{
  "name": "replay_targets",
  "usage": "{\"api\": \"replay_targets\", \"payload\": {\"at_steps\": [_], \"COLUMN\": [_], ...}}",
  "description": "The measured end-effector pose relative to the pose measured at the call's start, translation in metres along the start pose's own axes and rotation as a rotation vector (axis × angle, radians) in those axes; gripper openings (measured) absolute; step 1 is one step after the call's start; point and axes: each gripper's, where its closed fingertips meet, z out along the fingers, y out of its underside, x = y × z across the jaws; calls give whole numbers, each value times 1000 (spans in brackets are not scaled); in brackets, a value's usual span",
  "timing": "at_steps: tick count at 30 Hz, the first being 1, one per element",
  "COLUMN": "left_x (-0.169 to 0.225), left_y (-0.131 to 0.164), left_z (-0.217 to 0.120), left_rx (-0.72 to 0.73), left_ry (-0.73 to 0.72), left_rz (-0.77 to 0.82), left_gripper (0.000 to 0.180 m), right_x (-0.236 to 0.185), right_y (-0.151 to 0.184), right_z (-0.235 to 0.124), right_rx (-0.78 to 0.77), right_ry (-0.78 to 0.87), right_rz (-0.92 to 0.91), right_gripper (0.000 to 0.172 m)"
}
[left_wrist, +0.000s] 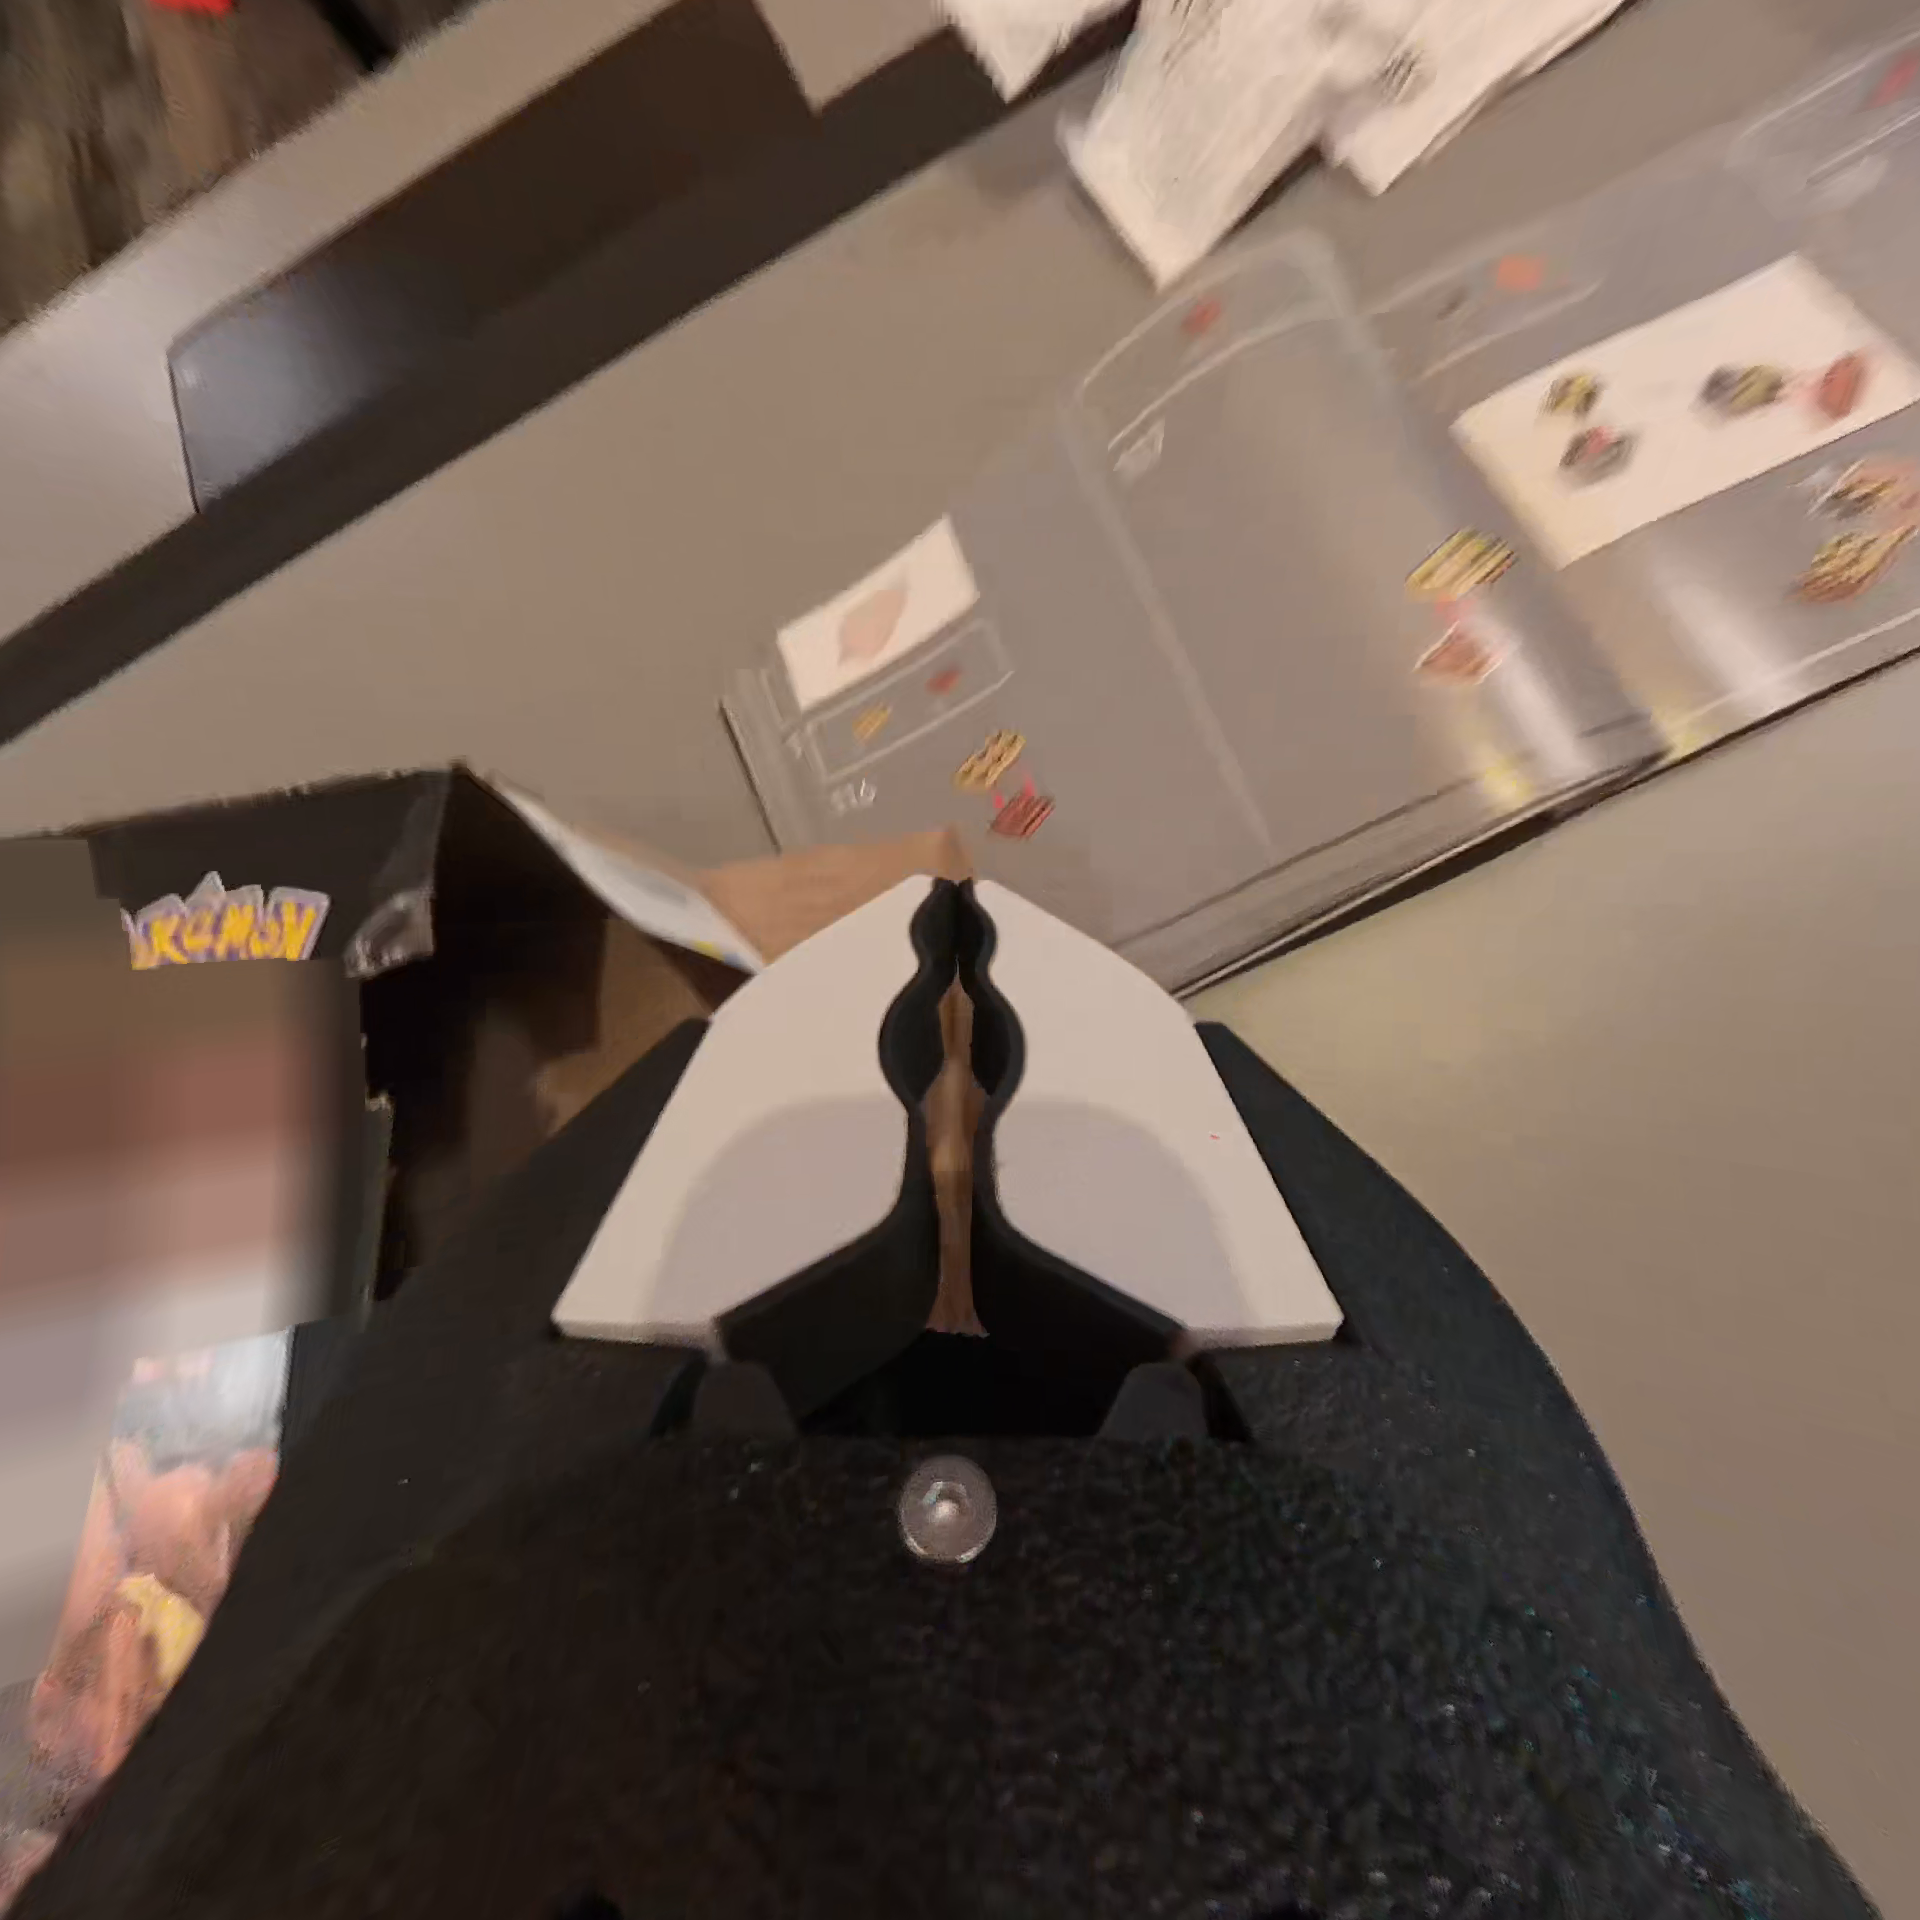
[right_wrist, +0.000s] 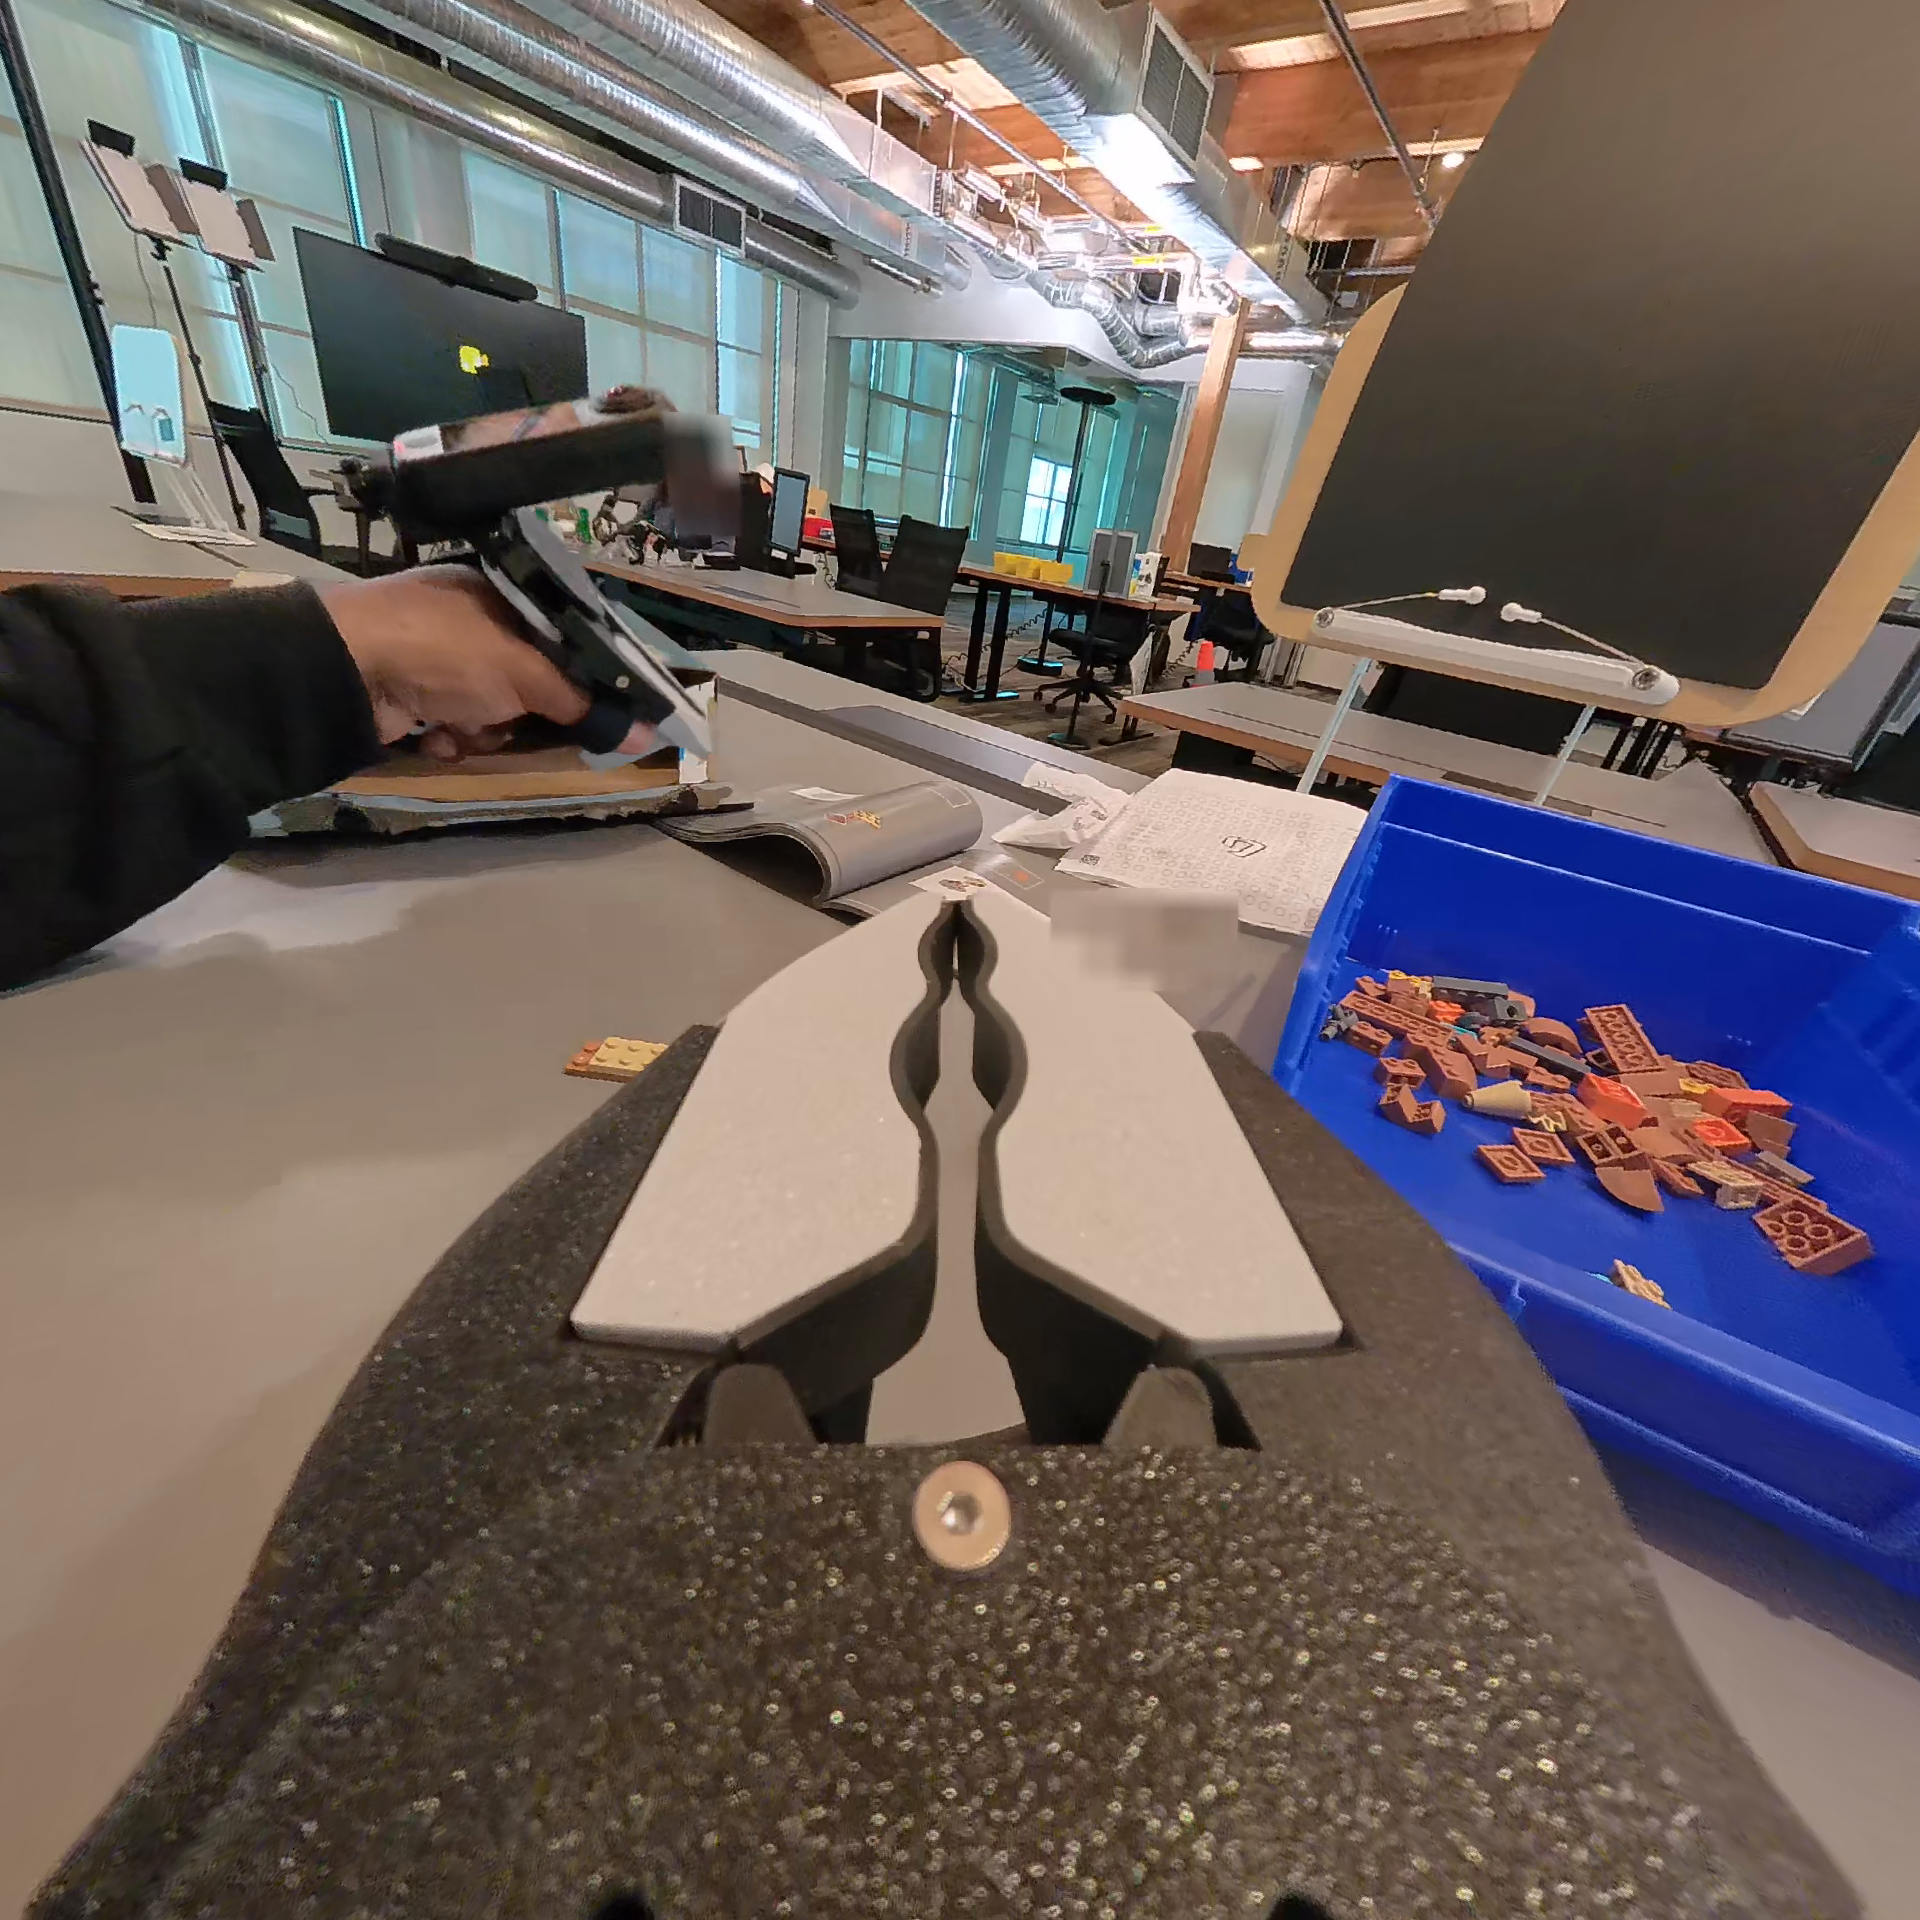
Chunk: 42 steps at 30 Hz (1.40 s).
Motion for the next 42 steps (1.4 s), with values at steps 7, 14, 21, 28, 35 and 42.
{"api": "replay_targets", "payload": {"at_steps": [7, 14, 21, 28, 35, 42], "left_x": [19, 85, 47, 93, 87, 152], "left_y": [-2, -46, -35, -76, -83, -15], "left_z": [2, 1, 5, -95, -218, -142], "left_rx": [-13, 70, 58, 501, 1027, 747], "left_ry": [3, 158, 76, 413, 183, 356], "left_rz": [68, 164, 79, -145, -112, -59], "left_gripper": [0, 0, 0, 0, 0, 0], "right_x": [-1, -2, -1, -1, 0, -5], "right_y": [-1, -1, -1, 1, 3, 6], "right_z": [0, 0, -3, -3, -2, -3], "right_rx": [2, 1, 4, -3, -17, -29], "right_ry": [-2, -1, 0, -2, -8, -14], "right_rz": [2, -1, 4, 11, 26, 1], "right_gripper": [0, 0, 0, 0, 0, 0]}}
